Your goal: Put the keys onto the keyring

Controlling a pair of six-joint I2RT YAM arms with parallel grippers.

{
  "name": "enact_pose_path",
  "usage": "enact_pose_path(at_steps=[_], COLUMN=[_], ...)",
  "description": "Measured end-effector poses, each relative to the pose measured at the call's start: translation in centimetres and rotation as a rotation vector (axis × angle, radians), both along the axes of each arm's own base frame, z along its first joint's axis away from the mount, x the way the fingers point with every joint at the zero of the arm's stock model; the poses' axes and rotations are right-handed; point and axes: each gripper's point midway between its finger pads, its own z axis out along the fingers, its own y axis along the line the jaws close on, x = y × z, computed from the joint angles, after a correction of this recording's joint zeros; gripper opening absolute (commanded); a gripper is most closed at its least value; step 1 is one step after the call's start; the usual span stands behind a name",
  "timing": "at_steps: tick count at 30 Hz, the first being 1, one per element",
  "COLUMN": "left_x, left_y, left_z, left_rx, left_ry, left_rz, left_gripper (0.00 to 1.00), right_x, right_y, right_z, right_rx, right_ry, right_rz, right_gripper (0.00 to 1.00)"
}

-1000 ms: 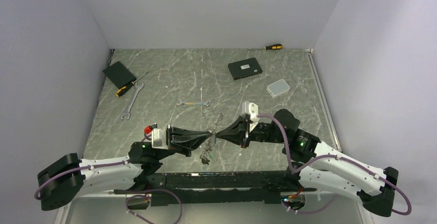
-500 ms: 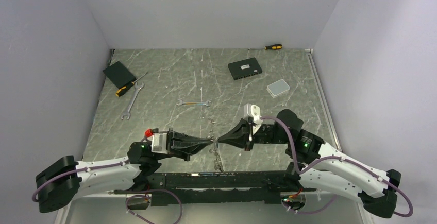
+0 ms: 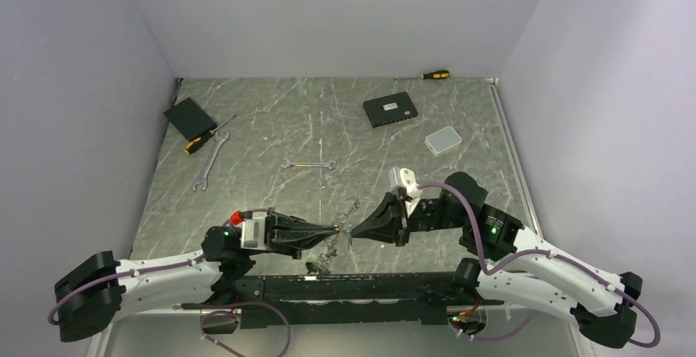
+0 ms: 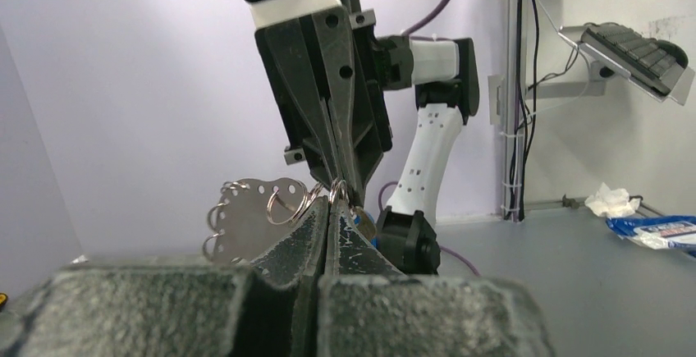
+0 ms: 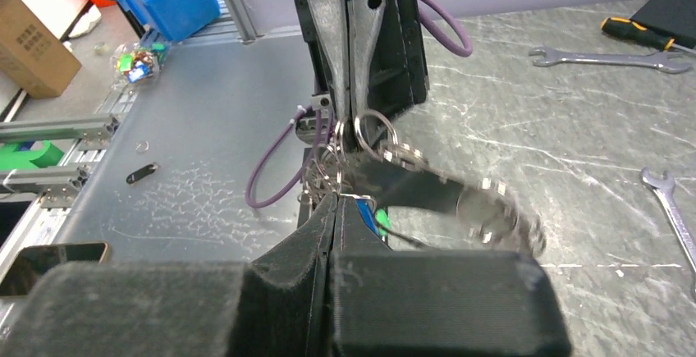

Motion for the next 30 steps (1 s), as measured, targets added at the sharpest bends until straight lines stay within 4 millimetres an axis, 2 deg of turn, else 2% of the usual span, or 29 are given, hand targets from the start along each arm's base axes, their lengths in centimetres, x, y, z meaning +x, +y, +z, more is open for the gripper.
enact_pose_path(at_steps=[6,21,30], left_x=[0.1,-0.4,-0.7], left_y=[-0.9,-0.4,-0.4], left_z=[-1.3,-0.6,-0.5], left_rx=[0.044,0.014,0.014], left_ry=[0.007,-0.016,-0.029], left_rz=[-0.018,-0.026,-0.043], left_gripper=[0.00,0.00,0.00], right_x=[0.0,0.1,1.2], right_y=[0.3,0.5,0.4], right_z=[-0.4,-1.4,-2.8], right_rx=[-0.013,-0.050,-0.103], right_ry=[0.023,0.042,0.041], right_rz=[0.009,0.005,-0.050], right_gripper=[0.00,0.00,0.00])
